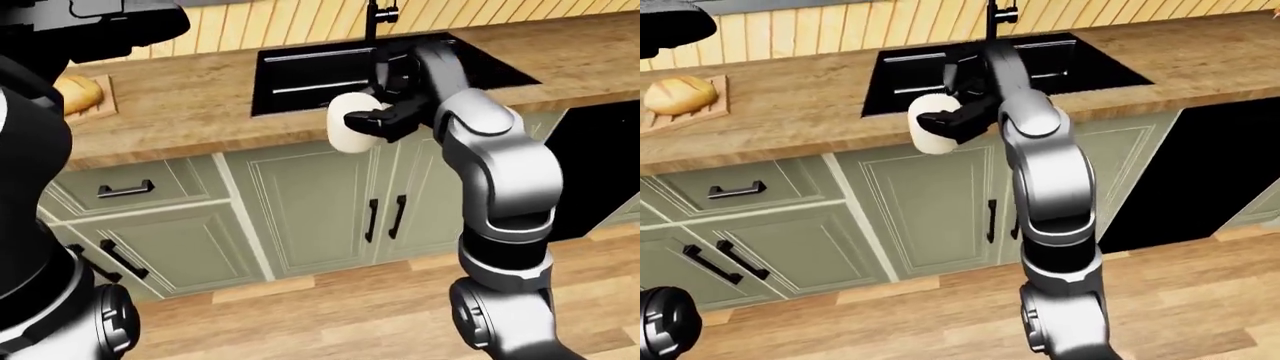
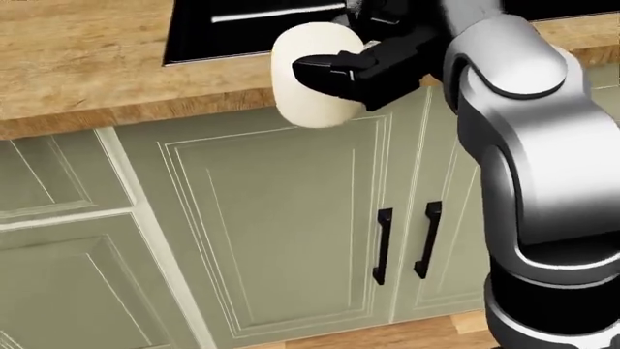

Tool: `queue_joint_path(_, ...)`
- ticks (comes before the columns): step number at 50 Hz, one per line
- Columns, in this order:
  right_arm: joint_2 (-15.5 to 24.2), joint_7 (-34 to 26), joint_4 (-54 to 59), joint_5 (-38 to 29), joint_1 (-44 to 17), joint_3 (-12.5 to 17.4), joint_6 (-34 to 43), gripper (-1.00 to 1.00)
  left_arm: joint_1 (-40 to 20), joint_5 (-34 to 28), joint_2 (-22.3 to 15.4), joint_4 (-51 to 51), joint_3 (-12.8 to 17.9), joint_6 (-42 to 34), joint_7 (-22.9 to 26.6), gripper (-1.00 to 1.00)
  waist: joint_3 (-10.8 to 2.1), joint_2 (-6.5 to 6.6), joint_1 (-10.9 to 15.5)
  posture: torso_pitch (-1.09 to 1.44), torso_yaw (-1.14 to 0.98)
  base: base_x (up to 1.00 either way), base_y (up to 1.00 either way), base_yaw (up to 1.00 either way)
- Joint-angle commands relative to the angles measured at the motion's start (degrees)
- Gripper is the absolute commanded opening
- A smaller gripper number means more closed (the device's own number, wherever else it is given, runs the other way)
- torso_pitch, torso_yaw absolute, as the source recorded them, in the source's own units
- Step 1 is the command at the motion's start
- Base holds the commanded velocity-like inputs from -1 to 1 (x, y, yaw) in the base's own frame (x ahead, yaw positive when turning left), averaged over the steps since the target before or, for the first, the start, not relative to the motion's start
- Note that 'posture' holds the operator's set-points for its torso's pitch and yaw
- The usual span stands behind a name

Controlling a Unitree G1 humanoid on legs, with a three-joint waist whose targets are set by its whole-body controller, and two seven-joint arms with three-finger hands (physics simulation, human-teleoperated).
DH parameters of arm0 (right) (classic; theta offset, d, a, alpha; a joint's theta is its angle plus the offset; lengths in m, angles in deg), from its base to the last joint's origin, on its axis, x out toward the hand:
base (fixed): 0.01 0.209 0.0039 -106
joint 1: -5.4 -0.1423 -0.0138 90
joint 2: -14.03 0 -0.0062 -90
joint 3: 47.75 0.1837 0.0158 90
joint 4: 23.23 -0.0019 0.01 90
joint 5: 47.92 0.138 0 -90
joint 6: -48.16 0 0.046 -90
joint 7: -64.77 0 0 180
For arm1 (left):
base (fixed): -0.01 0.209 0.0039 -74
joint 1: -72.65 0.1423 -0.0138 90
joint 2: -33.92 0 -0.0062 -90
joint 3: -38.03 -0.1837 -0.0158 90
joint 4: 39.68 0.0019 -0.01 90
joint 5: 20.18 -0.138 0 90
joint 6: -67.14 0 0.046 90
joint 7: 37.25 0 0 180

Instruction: Pick up the wedge of cheese and place it on the slice of bread to prepare a simple cheese on bread dish.

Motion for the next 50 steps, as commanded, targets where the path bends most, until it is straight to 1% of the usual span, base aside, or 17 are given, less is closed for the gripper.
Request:
queue_joint_path(1,1.09,0.75,-2.72,-0.86,-2.84,2.18,-2.71,-1.00,-2.12,0.13,-0.75,-1.27,0.48,1.59,0.39,1.00,-1.98,0.09,-0.64,0.00,0.00,0.00,0.34,0.00)
queue_joint_path(7,1.17,0.78,-2.68,-1.02,-3.04,2.29,-2.72,-1.00,-2.23,0.26,-1.12,-0.89,0.69,1.88,0.39,1.00,-1.44,-3.08,-0.72,0.00,0.00,0.00,0.34,0.00)
queue_joint_path(10,1.21,0.71,-2.58,-1.05,-2.94,2.27,-2.94,-1.00,-2.13,0.13,-1.12,-0.72,0.50,2.19,0.48,1.00,-2.04,-6.41,-0.49,0.00,0.00,0.00,0.34,0.00)
queue_joint_path(11,1.18,0.71,-2.60,-1.04,-2.96,2.31,-2.93,-1.00,-2.10,0.01,-1.17,-0.68,0.40,2.29,0.54,1.00,-1.75,-4.45,-1.03,0.00,0.00,0.00,0.34,0.00)
queue_joint_path(14,1.30,0.61,-2.42,-1.04,-3.08,2.35,-3.01,-1.00,-2.16,-0.09,-1.13,-0.38,0.42,2.47,0.63,1.00,-2.72,-5.39,-0.41,0.00,0.00,0.00,0.34,0.00)
queue_joint_path(18,1.30,0.53,-2.38,-1.07,-3.06,2.32,-3.04,-1.00,-2.29,-0.11,-1.05,-0.47,0.34,2.31,0.56,1.00,-1.81,-3.69,-0.12,0.00,0.00,0.00,0.33,0.00)
queue_joint_path(21,1.27,0.53,-2.56,-1.07,-2.98,2.37,-2.97,-1.00,-2.40,0.20,-0.83,-0.78,0.44,1.94,0.27,1.00,-1.52,-0.36,-0.59,0.00,0.00,0.00,0.34,0.00)
queue_joint_path(22,1.25,0.55,-2.67,-1.10,-2.99,2.31,-2.86,-1.00,-2.40,0.34,-0.71,-0.88,0.42,1.84,0.15,1.00,-2.14,1.97,-0.78,0.00,0.00,0.00,0.33,0.00)
queue_joint_path(23,1.26,0.51,-2.67,-1.09,-2.94,2.33,-2.96,-1.00,-2.29,0.24,-0.61,-1.04,0.19,1.90,0.07,1.00,-3.00,2.94,-1.28,0.00,0.00,0.00,0.34,0.00)
queue_joint_path(25,1.23,0.51,-2.62,-1.09,-2.86,2.32,-3.05,-1.00,-2.24,0.00,-0.53,-0.85,0.07,2.01,0.12,1.00,-1.45,2.02,-0.90,0.00,0.00,0.00,0.33,0.00)
queue_joint_path(37,1.16,0.69,-2.45,-1.14,-2.89,2.25,-3.29,-1.00,-2.28,-0.21,-0.48,-0.69,0.33,1.96,0.31,1.00,-2.23,-5.70,-0.18,0.00,0.00,0.00,0.34,0.00)
queue_joint_path(38,1.14,0.70,-2.47,-1.16,-2.89,2.25,-3.30,-1.00,-2.28,-0.18,-0.50,-0.68,0.38,1.98,0.32,1.00,-1.91,-4.57,-0.75,0.00,0.00,0.00,0.34,0.00)
queue_joint_path(40,1.01,0.85,-2.75,-1.21,-3.09,2.34,-3.04,-1.00,-2.26,-0.05,-0.67,-0.60,0.58,2.06,0.38,1.00,-2.47,-5.49,-0.29,0.00,0.00,0.00,0.34,0.00)
queue_joint_path(43,1.00,0.98,-2.71,-0.75,-3.14,2.73,-3.16,-1.00,-2.18,0.06,-0.78,-0.51,0.53,2.26,0.31,1.00,-2.49,-4.62,-0.03,0.00,0.00,0.00,0.34,0.00)
queue_joint_path(47,1.06,1.29,-2.50,-0.56,-3.03,2.82,-3.45,-1.00,-2.12,-0.06,-0.77,-0.50,0.34,2.43,0.33,1.00,-1.42,-1.28,-0.37,0.00,0.00,0.00,0.33,0.00)
queue_joint_path(49,1.06,1.40,-2.62,-0.46,-3.08,2.75,-3.31,-1.00,-2.12,-0.07,-0.77,-0.48,0.35,2.42,0.33,1.00,-2.50,3.16,-0.72,0.00,0.00,0.00,0.34,0.00)
queue_joint_path(50,1.04,1.46,-2.70,-0.44,-3.10,2.66,-3.20,-1.00,-2.18,0.01,-0.80,-0.56,0.40,2.31,0.30,1.00,-2.50,1.54,-0.62,0.00,0.00,0.00,0.34,0.00)
